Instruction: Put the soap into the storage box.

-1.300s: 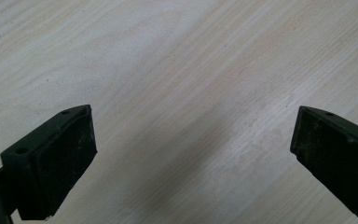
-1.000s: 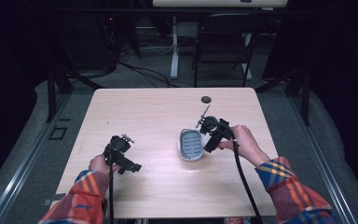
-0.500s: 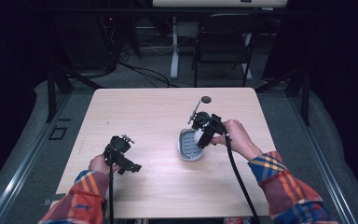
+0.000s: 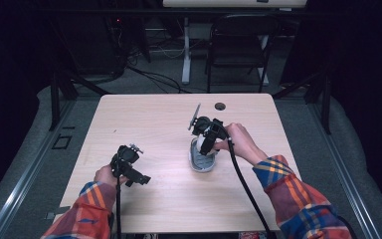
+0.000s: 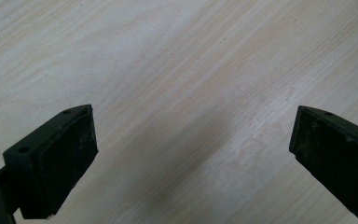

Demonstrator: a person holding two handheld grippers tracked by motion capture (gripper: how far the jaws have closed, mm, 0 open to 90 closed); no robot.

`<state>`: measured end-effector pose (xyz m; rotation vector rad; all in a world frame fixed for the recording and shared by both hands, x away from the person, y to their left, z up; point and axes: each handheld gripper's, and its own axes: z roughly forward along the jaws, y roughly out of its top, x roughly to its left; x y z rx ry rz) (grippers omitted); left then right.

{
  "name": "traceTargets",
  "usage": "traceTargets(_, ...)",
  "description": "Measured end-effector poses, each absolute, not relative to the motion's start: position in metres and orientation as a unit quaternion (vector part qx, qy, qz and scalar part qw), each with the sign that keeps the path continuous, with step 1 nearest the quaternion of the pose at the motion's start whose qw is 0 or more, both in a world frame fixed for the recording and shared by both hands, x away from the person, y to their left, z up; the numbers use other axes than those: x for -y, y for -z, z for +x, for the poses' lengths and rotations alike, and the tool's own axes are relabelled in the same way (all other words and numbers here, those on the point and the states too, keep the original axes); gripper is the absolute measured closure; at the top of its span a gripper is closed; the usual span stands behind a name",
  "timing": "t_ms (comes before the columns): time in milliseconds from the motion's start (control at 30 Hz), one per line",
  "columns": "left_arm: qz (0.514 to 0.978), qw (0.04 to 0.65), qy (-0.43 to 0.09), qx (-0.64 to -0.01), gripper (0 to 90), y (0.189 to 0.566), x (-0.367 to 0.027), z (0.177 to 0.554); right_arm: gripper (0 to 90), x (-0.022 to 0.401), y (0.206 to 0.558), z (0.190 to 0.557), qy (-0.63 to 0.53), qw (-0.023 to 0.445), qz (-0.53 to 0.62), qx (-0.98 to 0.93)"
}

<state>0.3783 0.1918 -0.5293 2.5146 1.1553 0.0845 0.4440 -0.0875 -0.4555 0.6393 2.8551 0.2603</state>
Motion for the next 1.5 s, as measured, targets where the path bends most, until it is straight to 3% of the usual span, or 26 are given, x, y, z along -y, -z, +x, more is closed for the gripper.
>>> traceTargets(1500,0.897,0.178,-0.025,-0.404,1.6,0.531,-0.19,0.378,23.0,0.079,0.5,0.456,-0.049,0.078,0.22,-0.971)
